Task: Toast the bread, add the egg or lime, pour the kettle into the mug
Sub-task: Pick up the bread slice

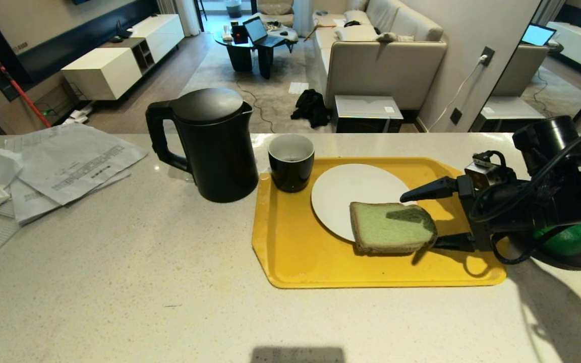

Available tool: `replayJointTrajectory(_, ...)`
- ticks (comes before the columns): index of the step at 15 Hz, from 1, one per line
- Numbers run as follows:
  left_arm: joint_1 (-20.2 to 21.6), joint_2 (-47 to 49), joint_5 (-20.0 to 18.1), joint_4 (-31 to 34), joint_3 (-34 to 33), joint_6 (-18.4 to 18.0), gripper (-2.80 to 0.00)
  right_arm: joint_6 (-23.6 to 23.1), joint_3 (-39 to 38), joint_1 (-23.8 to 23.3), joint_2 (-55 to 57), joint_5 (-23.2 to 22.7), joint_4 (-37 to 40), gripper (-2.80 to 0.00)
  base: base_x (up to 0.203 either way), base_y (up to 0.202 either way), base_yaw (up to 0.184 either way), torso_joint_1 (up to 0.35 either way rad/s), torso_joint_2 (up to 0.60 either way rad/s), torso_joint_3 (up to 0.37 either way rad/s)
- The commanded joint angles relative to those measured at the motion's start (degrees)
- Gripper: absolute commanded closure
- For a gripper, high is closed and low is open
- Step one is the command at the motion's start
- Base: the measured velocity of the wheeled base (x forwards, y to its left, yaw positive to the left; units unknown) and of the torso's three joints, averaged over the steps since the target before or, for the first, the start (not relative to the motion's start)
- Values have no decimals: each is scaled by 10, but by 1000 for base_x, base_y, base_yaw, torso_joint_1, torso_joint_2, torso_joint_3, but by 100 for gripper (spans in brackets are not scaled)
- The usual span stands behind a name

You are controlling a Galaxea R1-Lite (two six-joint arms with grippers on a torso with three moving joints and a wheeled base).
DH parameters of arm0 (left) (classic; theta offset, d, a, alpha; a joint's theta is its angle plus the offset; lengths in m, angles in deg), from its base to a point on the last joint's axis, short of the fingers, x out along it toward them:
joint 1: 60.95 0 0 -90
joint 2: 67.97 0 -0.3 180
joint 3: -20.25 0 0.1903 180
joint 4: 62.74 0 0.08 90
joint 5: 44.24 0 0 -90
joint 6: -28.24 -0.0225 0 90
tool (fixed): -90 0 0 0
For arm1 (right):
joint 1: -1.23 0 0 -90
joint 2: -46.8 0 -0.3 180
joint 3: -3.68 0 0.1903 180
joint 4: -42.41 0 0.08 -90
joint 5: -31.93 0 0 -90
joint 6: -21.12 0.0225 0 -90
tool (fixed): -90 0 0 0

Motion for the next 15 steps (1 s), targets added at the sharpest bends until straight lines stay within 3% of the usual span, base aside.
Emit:
replayJointTrajectory(1, 1, 0, 0, 0, 0, 0, 0, 13, 12, 6, 6, -3, 1, -280, 0, 0, 0, 0, 0, 0)
replayJointTrajectory(2, 1, 0, 0, 0, 0, 0, 0, 15, 14, 6, 6, -3, 1, -280, 0, 0, 0, 0, 0, 0)
replayJointTrajectory(3, 0, 0, 0, 0, 0, 0, 0, 16, 14, 7, 8, -3, 1, 0, 0, 0, 0, 0, 0, 0)
replayJointTrajectory(15, 1, 0, 0, 0, 0, 0, 0, 15, 15, 9, -60, -7, 4, 0, 0, 0, 0, 0, 0, 0)
